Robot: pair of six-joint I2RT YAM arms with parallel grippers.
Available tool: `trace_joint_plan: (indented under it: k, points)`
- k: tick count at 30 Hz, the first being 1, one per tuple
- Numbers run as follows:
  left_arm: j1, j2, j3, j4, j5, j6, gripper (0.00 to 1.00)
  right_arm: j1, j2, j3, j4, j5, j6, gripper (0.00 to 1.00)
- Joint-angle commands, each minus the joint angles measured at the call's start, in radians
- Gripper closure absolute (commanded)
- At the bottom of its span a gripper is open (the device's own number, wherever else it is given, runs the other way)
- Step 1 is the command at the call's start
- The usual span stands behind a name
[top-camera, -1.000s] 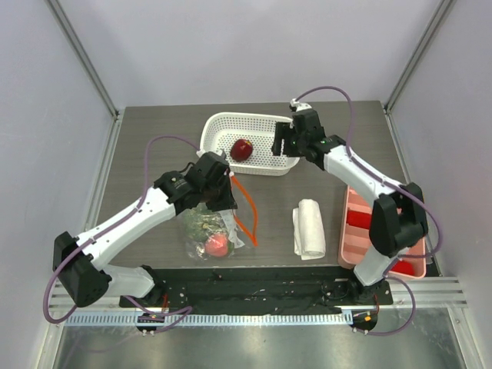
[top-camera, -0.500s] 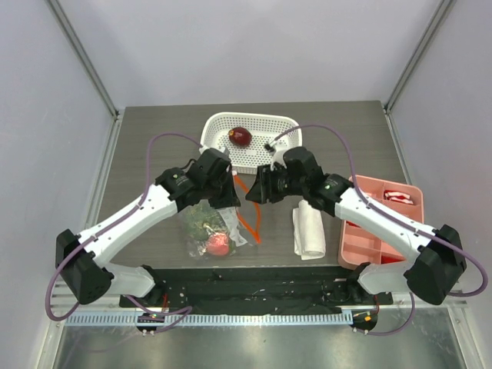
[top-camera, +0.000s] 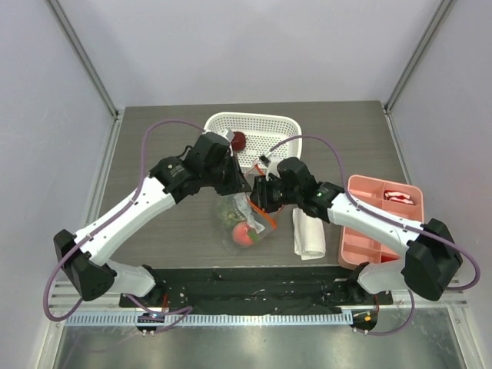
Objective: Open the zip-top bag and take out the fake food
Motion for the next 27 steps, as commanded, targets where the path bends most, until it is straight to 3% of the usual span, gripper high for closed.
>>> trace_joint_plan:
  k: [1,4,8,16,22,25,27]
  points:
    - [0.002,0.007,0.076,0.056,0.041,-0.028,1.0,0.013,-0.019,0.054,-0.055,0.038,-0.013,0.65]
    - [0.002,-0.025,0.058,0.072,0.035,-0.051,1.0,0.014,-0.038,0.08,-0.129,0.064,-0.055,0.6]
    - [0.004,-0.082,-0.028,0.092,-0.011,-0.082,1.0,0.016,-0.073,0.039,-0.114,0.067,-0.069,0.43]
    - [0.004,-0.077,-0.092,0.183,0.035,-0.148,1.0,0.04,-0.045,-0.033,-0.005,0.057,-0.05,0.39]
    - [0.002,-0.041,-0.052,0.174,0.05,-0.131,1.0,0.056,-0.01,-0.07,0.031,0.086,-0.055,0.44]
    - [0.002,-0.047,-0.06,0.172,0.049,-0.131,1.0,0.056,0.001,-0.075,0.06,0.092,-0.044,0.53]
    - [0.002,-0.051,-0.077,0.171,0.047,-0.129,1.0,0.056,0.008,-0.069,0.067,0.086,-0.034,0.69]
